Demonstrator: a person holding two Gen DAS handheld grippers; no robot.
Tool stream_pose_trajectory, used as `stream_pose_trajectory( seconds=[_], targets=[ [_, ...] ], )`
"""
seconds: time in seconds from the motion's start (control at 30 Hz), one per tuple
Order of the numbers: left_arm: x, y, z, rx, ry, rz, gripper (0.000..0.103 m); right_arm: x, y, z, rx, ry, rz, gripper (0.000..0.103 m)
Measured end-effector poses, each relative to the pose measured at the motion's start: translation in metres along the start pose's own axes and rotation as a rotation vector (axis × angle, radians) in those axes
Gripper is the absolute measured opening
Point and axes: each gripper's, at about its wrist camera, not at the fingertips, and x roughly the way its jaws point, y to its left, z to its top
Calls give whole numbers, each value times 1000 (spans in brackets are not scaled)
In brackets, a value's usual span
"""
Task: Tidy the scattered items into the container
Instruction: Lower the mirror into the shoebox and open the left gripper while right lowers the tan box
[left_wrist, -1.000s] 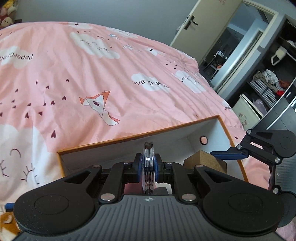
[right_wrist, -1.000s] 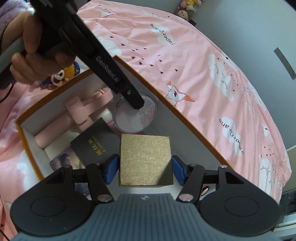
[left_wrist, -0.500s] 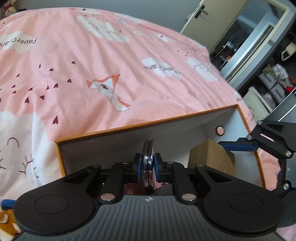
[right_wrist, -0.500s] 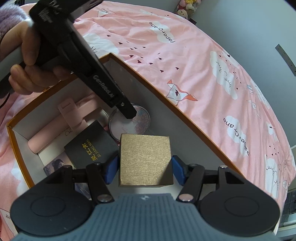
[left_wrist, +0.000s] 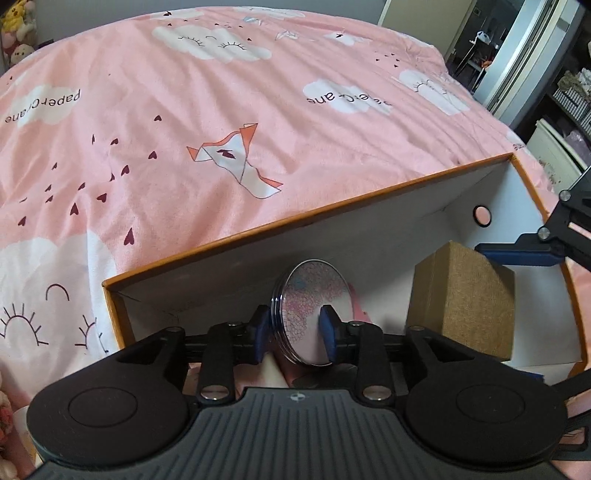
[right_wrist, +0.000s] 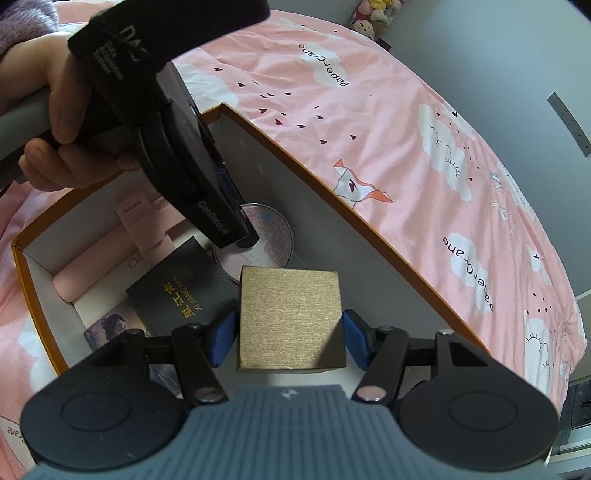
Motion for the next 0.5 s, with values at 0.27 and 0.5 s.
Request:
stream_pose_trajectory(
  seconds=[0.27,0.5],
  targets=[
    [-23,4,2,-5,-2,-69,49,3,-2,4,21,-6,-15,64],
    [-43,17,0,-41,-40,-113,43,6,-8,11,58,-32,-6,64]
  ],
)
